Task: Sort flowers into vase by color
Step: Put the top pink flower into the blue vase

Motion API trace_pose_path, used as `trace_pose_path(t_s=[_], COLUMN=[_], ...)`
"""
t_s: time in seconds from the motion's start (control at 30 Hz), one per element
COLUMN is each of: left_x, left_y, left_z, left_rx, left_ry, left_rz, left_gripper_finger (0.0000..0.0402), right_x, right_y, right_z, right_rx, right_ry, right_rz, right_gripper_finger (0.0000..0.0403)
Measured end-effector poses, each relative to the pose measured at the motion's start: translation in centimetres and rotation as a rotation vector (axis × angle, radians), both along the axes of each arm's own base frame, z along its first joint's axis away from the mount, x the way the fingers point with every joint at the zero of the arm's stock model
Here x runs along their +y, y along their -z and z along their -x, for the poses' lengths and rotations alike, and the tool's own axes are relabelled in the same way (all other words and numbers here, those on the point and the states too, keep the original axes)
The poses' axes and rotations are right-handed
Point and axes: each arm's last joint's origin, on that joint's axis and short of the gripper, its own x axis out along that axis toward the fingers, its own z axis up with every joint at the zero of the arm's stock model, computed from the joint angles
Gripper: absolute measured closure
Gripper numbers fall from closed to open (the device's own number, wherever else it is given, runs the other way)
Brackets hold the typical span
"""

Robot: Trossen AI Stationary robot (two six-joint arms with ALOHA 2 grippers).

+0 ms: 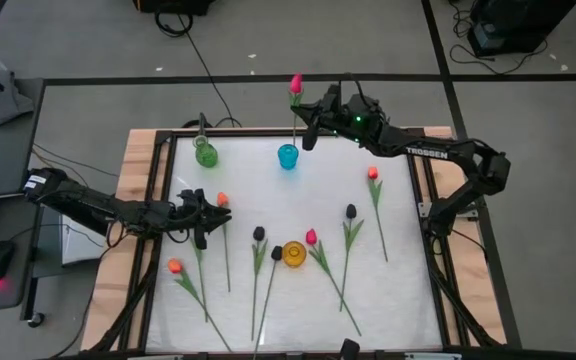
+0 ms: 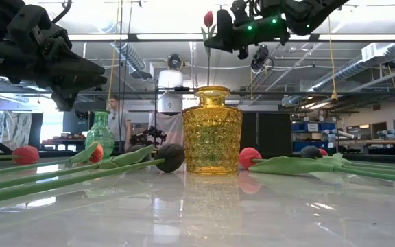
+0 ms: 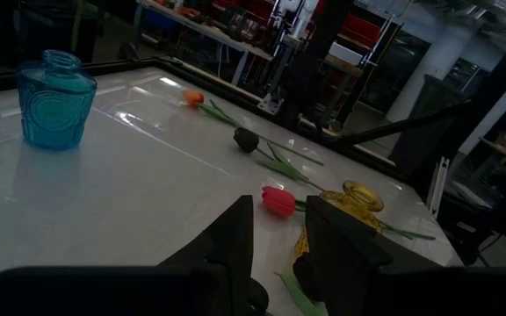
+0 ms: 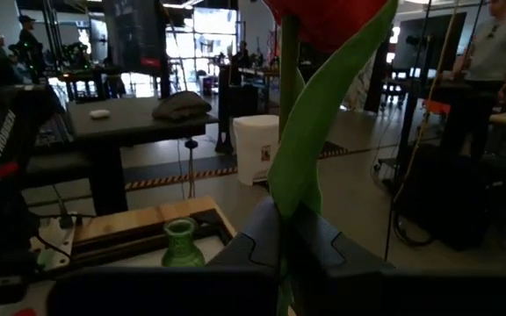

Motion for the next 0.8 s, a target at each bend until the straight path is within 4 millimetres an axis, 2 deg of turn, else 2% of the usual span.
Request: trace_pose_path(t_s=[0.37,0.8], left_x=[0.00,0.00], left_y=[0.00,0.00], left_z=[0.00,0.00], left_rx=[0.000,0.001], left_ry=[0.000,0.000], left_rz=[-0.001,-0.004], left_gripper_finger=[0.0289,0.0290], right_x=[0.15,0.23], right_y=[-0.27,-0.11], right_z=[0.06,0.00], right_rx=[-0.066,-0.052], right_ry=[-0.032,-0.044], right_rz=[0.009,0.002], right_gripper_finger=[0.0386,0.0386])
